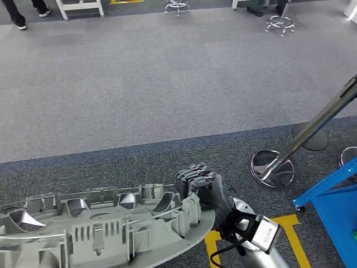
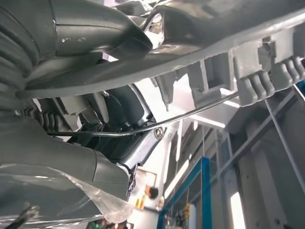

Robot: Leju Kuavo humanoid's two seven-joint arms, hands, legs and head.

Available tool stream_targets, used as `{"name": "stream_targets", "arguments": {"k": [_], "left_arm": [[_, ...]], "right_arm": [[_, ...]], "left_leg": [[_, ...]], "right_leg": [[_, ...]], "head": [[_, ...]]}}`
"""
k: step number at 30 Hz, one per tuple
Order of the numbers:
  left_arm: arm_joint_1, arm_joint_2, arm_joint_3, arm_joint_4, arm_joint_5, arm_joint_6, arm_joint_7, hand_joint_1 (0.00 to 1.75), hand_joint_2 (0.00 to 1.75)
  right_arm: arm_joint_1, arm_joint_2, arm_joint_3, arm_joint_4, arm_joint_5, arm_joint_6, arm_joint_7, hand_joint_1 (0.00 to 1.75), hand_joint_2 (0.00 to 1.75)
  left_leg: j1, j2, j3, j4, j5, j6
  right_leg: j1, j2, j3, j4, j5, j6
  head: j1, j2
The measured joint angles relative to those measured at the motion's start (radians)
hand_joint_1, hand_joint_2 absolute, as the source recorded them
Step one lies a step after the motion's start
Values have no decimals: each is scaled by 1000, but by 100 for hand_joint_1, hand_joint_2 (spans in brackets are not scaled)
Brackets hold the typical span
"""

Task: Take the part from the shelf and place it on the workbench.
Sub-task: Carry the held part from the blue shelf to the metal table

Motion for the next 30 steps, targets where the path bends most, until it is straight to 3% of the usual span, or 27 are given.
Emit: {"name": "stream_targets", "arguments": {"k": [1, 2, 3, 5, 7, 9, 11, 13, 15, 17, 18, 19, 20, 22, 24, 26, 28, 30], "left_arm": [[0, 0, 0, 0, -1, 0, 0, 0, 175], [0, 0, 0, 0, -2, 0, -1, 0, 175], [0, 0, 0, 0, -2, 0, -1, 0, 175], [0, 0, 1, 0, -2, 0, -1, 0, 175], [-1, -1, 1, 0, -2, 0, -1, 0, 175], [0, -1, 1, 0, -3, 0, -1, 0, 175], [1, 0, 2, 0, -4, 0, -1, 0, 175], [0, 1, 2, 0, -5, 1, -1, 0, 175], [-2, 1, 3, 0, -13, 0, -4, 0, 175], [-2, 1, 3, 0, -22, -2, -9, 0, 175], [-2, 1, 4, 0, -25, -3, -12, 0, 175], [-2, 1, 4, 0, -28, -4, -14, 0, 175], [-2, 1, 5, 0, -31, -4, -17, 0, 175], [-3, 1, 6, 1, -36, -6, -19, 0, 175], [-5, 1, 6, 2, -38, -12, -20, 0, 175], [-5, 0, 9, 3, -38, -20, -20, 0, 175], [-7, 0, 13, 3, -39, -27, -20, 0, 175], [-10, -1, 15, 3, -41, -31, -19, 0, 175]], "right_arm": [[1, 0, -1, 0, 0, 0, 0, 175, 175], [1, 0, -2, 1, 0, 0, 1, 175, 175], [2, -1, -3, 1, 1, 0, 1, 175, 175], [1, -1, -3, 1, 1, 1, 1, 175, 175], [1, -1, -3, 1, 1, 1, 1, 175, 175], [0, -1, -4, 1, 0, 1, 1, 175, 175], [-1, 0, -4, 0, 1, 1, 1, 175, 175], [-2, 0, -5, 0, 1, 1, 1, 175, 175], [1, 1, -7, 0, 1, 1, 0, 175, 175], [5, 1, -10, 0, 3, 1, 1, 175, 175], [6, 1, -11, 0, 4, 1, 1, 175, 175], [7, 1, -11, -1, 5, 1, 1, 175, 175], [7, 1, -12, -1, 5, 1, 1, 175, 175], [8, 1, -13, -4, 5, 1, 1, 175, 175], [8, 1, -13, -6, 6, 1, 1, 175, 175], [7, 1, -14, -7, 7, 2, 1, 175, 175], [5, 1, -14, -10, 8, 3, 1, 175, 175], [5, 0, -16, -12, 9, 4, 0, 175, 175]], "left_leg": [[-1, -13, 0, 0, 0, 1], [-2, -27, 1, 0, -1, 2], [-2, -41, 2, 1, -1, 2], [-2, -70, 5, 3, -2, 0], [-1, -96, 1, 10, -5, -7], [2, -116, -7, 13, -4, -18], [6, -127, -12, 15, -4, -29], [4, -87, -34, 65, -35, -39], [7, -29, -94, 188, -94, -49], [14, -10, -145, 286, -122, -57], [18, -7, -146, 283, -107, -60], [21, -1, -127, 242, -76, -61], [23, 13, -93, 173, -38, -62], [16, 57, -33, 55, 3, -56], [6, 73, -19, 21, -1, -44], [5, 51, -19, 18, -1, -29], [8, 29, -14, 11, 1, -14], [10, 7, -10, 8, 1, -4]], "right_leg": [[1, 7, -33, 59, -18, 0], [2, 9, -54, 88, -18, -1], [2, 10, -56, 77, 4, -2], [1, 33, -7, -46, 83, -8], [-3, 75, 47, -163, 127, -11], [-2, 88, 65, -192, 128, -13], [-1, 65, 71, -198, 132, -19], [-4, 37, 79, -206, 133, -29], [-3, 7, 84, -208, 129, -36], [-2, -22, 87, -208, 124, -38], [-2, -36, 89, -208, 122, -36], [-2, -48, 92, -207, 118, -34], [-2, -60, 98, -207, 114, -31], [3, -80, 106, -207, 106, -21], [7, -98, 111, -208, 99, -10], [5, -114, 118, -210, 93, 3], [0, -75, 106, -177, 66, 12], [-2, -12, 46, -58, 10, 14]], "head": [[2, 0], [2, 0], [1, 0], [2, 0], [1, 0], [1, 0], [0, 0], [-6, 0], [-12, 0], [-12, 0], [-12, 0], [-13, 0], [-13, 0], [-13, 0], [-12, 0], [-10, 0], [-7, 0], [-1, 0]]}}
